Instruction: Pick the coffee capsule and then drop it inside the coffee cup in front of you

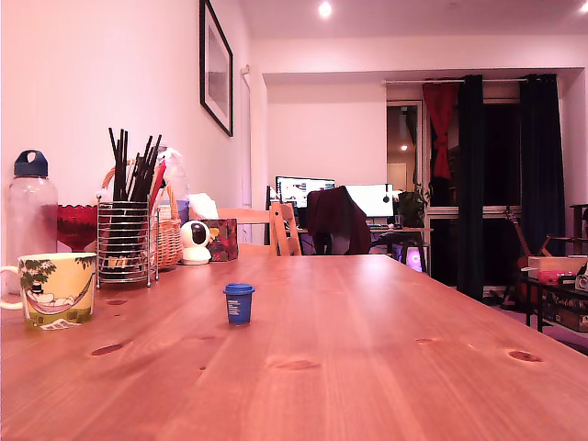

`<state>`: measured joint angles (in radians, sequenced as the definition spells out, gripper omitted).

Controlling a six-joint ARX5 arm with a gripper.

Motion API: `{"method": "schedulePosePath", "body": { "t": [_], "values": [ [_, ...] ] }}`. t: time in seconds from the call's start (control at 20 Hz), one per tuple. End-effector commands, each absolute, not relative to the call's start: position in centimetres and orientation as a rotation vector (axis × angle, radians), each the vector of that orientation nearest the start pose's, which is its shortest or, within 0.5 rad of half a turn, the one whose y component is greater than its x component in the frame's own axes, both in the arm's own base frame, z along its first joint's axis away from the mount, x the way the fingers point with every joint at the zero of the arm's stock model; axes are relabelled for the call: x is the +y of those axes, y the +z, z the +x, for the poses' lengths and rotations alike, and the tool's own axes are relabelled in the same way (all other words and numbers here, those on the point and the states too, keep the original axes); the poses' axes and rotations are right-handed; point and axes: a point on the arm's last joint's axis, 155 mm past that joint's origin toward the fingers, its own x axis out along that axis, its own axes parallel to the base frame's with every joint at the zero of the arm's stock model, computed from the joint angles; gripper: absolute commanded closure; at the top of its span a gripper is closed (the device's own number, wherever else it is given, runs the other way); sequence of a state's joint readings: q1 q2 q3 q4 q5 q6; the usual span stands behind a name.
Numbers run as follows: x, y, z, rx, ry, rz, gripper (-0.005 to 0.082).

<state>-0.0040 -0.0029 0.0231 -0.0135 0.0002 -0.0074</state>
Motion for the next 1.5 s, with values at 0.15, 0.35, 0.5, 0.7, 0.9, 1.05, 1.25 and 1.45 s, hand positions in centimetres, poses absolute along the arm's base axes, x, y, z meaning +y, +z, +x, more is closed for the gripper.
{"method": "schedulePosePath", "body": {
  "t": [0.15,0.35,0.5,0.7,0.9,1.05,1.25,1.45],
  "values": [
    [-3.4,13.5,24.7,0.116,-0.177,-0.007,0.0783],
    [-4.6,13.8,24.5,0.113,-0.241,-0.063,0.0783],
    [-6.2,14.0,24.1,0.119,-0.322,-0.131,0.0783],
    [-8.0,15.5,23.6,0.064,-0.401,-0.135,0.0783],
    [-9.8,15.6,23.0,0.070,-0.466,-0.151,0.0785],
    [-10.7,15.7,22.7,0.067,-0.491,-0.146,0.0785],
    [-12.1,14.9,22.5,0.103,-0.524,-0.124,0.0785],
    [-13.2,14.4,22.7,0.123,-0.551,-0.097,0.0777]
  ]
}}
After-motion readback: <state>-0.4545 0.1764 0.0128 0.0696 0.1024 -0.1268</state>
